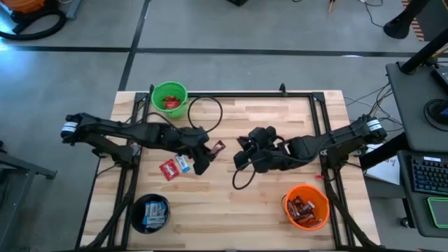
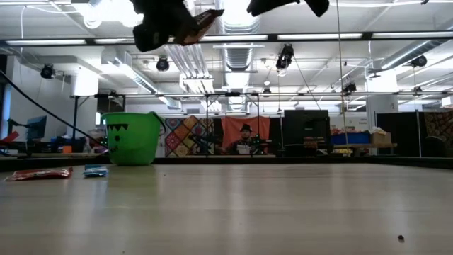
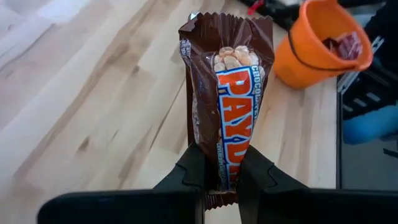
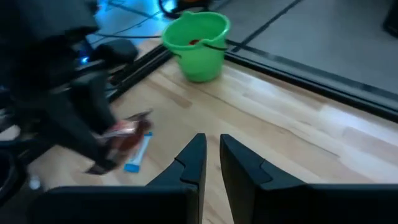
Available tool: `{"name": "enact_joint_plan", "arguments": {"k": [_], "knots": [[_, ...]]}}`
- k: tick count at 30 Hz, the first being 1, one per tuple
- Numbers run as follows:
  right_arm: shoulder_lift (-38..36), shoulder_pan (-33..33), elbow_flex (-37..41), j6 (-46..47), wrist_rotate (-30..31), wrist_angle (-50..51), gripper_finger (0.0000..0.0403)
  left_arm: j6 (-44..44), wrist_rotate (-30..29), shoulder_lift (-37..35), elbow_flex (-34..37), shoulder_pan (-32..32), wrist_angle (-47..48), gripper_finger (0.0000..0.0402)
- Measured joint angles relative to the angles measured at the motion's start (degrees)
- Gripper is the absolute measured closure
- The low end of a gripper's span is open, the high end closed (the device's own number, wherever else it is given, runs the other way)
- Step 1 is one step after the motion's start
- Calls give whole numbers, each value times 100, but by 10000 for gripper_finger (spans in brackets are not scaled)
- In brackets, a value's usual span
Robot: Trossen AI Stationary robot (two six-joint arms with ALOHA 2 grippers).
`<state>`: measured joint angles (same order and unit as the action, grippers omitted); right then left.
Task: Sort candy
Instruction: Put the brown chocolate into the orange bucket
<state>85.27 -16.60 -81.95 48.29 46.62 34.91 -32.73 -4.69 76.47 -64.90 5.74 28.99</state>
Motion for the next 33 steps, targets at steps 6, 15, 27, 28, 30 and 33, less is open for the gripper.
{"name": "enact_joint_plan", "arguments": {"k": [6,15,27,28,30,33], "knots": [[0,-2,0,-163,-203,-54,364,44,-85,159,2,1,-731,390],[0,-4,0,245,87,-101,364,76,-438,286,2,9,-1674,390],[-197,-508,0,288,482,-157,364,309,-822,415,2,0,-1749,394],[-235,-523,0,178,329,-176,364,356,-784,415,2,0,-1769,394],[-289,-542,0,-23,112,-279,364,468,-621,415,2,0,-1909,395],[-369,-553,0,-91,-41,-310,364,568,-381,415,2,0,-2222,395]]}}
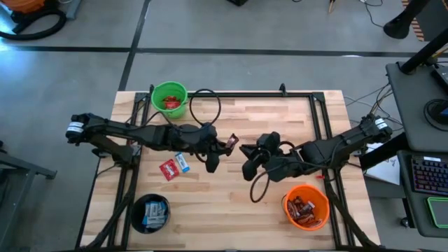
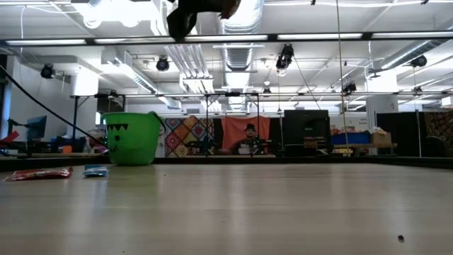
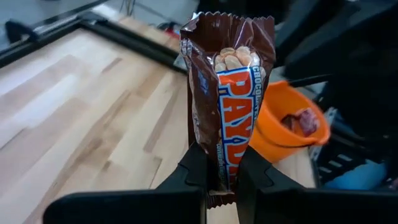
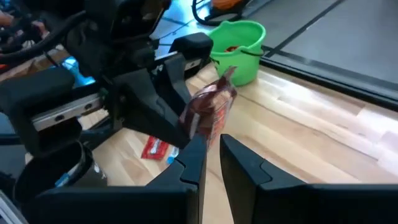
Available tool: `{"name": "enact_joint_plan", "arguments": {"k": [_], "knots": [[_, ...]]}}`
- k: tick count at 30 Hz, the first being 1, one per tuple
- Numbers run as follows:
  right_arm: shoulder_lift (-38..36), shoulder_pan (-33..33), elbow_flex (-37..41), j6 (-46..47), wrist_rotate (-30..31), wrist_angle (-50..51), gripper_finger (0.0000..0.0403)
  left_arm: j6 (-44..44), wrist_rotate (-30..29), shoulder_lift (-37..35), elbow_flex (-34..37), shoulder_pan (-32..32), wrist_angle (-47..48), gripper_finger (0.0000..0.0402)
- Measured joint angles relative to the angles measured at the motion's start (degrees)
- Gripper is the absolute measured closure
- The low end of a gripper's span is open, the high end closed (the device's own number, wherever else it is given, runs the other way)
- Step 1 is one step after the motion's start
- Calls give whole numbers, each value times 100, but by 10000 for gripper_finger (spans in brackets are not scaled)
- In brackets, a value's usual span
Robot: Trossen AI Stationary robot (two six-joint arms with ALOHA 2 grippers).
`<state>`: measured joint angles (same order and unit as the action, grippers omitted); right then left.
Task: Sort candy
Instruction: Put the brown chocolate into the orange bucket
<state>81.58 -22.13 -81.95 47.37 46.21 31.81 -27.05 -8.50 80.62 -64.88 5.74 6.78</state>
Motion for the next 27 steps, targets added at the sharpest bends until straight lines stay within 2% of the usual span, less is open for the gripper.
{"name": "enact_joint_plan", "arguments": {"k": [24,27], "knots": [[-46,79,0,-498,-14,-809,364,87,51,103,-2,9,-589,397],[-46,101,0,-507,-19,-804,364,8,248,239,-2,0,-816,397]]}}
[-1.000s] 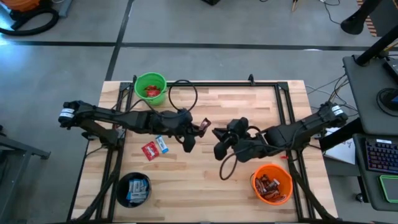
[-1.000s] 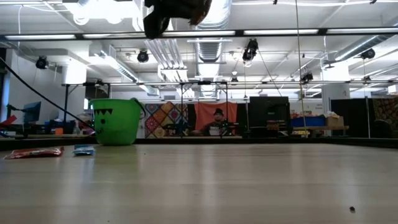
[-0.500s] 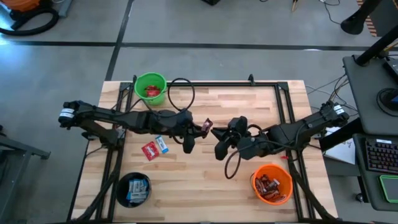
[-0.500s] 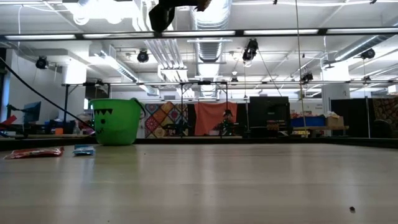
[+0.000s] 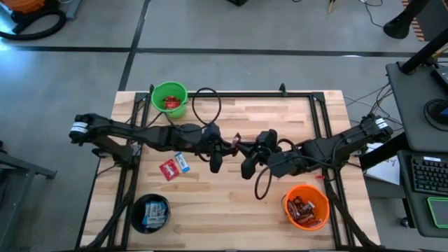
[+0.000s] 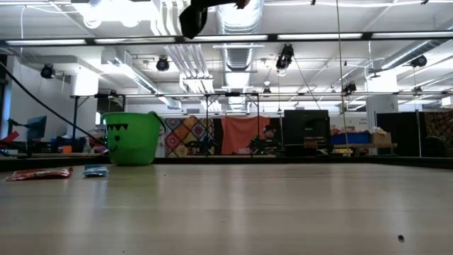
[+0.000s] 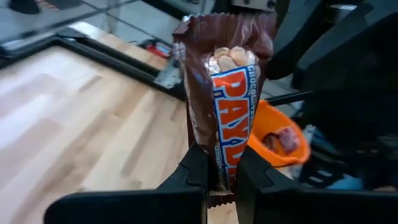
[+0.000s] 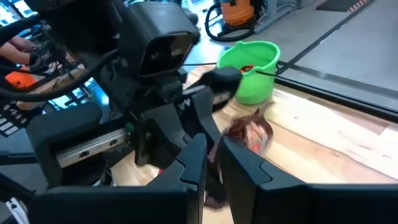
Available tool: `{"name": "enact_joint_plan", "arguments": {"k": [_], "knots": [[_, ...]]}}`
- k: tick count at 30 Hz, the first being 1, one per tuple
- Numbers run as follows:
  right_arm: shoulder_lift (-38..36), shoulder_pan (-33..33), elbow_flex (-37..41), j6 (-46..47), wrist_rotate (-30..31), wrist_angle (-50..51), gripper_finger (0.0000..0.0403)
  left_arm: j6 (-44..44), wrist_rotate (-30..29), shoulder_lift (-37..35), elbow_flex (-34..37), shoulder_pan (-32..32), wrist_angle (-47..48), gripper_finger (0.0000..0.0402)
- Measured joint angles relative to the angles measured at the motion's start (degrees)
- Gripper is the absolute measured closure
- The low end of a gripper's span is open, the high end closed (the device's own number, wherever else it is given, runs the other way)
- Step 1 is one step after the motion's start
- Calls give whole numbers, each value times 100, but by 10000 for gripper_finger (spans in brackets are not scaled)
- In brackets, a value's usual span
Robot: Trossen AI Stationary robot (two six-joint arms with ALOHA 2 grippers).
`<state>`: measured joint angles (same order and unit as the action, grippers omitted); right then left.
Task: Sort candy
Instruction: Put the brown chocolate into the orange bucket
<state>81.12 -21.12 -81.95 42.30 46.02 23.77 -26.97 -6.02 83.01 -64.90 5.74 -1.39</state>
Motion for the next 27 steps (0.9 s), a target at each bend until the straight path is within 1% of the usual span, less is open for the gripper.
{"name": "enact_joint_plan", "arguments": {"k": [4,8,14,27], "knots": [[2,1,0,-24,-11,-29,364,-116,254,244,0,2,-399,397],[7,7,0,-37,-13,-24,364,-204,273,374,0,12,-557,397],[7,4,0,-111,-144,24,364,-185,267,268,0,22,-566,397],[-11,4,-7,-81,-145,227,364,-157,144,140,1,15,-544,396]]}}
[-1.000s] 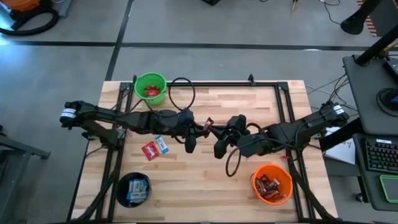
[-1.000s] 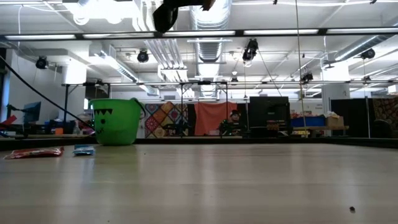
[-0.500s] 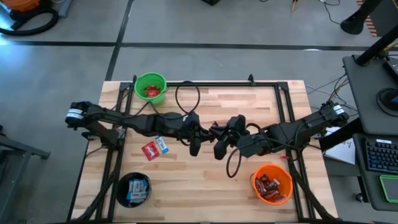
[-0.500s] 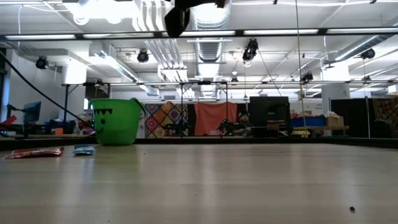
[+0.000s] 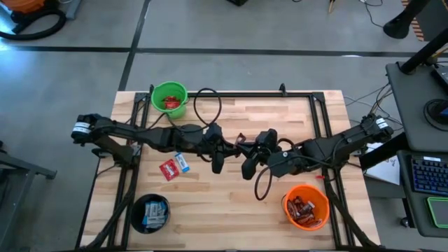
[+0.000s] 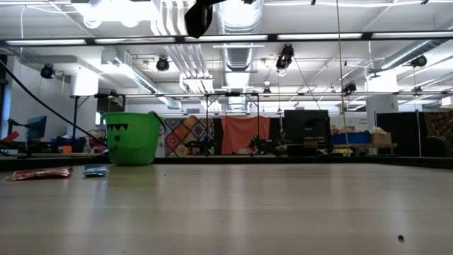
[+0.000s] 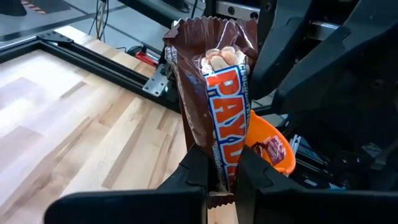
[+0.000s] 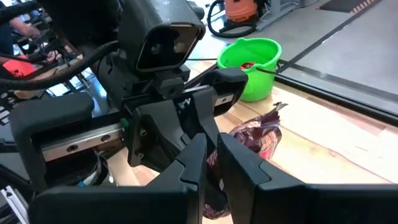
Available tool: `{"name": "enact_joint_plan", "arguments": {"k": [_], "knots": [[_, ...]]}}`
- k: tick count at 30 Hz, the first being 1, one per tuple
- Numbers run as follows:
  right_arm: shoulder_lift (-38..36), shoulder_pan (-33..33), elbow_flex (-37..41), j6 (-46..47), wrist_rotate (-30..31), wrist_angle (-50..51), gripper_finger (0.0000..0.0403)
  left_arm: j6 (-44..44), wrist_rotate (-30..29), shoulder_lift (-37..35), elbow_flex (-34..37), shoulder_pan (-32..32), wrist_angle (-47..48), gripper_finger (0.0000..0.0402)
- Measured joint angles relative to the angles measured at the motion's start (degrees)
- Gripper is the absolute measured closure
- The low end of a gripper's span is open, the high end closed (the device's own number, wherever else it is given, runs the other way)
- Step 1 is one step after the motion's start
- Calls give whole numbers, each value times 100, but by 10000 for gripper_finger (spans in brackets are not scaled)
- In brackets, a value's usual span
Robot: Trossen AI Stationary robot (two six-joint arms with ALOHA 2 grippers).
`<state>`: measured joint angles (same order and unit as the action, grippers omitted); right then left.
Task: Sort candy
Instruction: Put the brown chocolate into the orange bucket
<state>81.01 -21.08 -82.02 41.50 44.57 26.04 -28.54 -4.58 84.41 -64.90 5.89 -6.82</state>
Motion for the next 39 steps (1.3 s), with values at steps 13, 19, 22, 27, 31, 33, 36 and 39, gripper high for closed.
{"name": "enact_joint_plan", "arguments": {"k": [13,19,22,27,31,33,36,39], "knots": [[-23,4,-7,-13,1,-3,364,400,-335,250,-1003,152,1288,396],[-70,-15,4,-164,-218,59,364,404,-528,387,-1116,366,1392,396],[-108,-13,4,-166,-216,64,365,403,-608,392,-1124,395,1323,396],[-139,-11,4,-164,-198,68,373,385,-603,378,-1127,416,1258,396],[-176,-9,4,-166,-197,80,393,403,-605,377,-1209,469,1291,396],[-190,-9,0,-166,-197,78,394,410,-603,377,-1227,470,1269,396],[-213,-9,0,-165,-195,97,394,412,-608,377,-1229,472,1273,396],[-227,-9,0,-165,-219,96,394,414,-606,375,-1227,476,1266,396]]}}
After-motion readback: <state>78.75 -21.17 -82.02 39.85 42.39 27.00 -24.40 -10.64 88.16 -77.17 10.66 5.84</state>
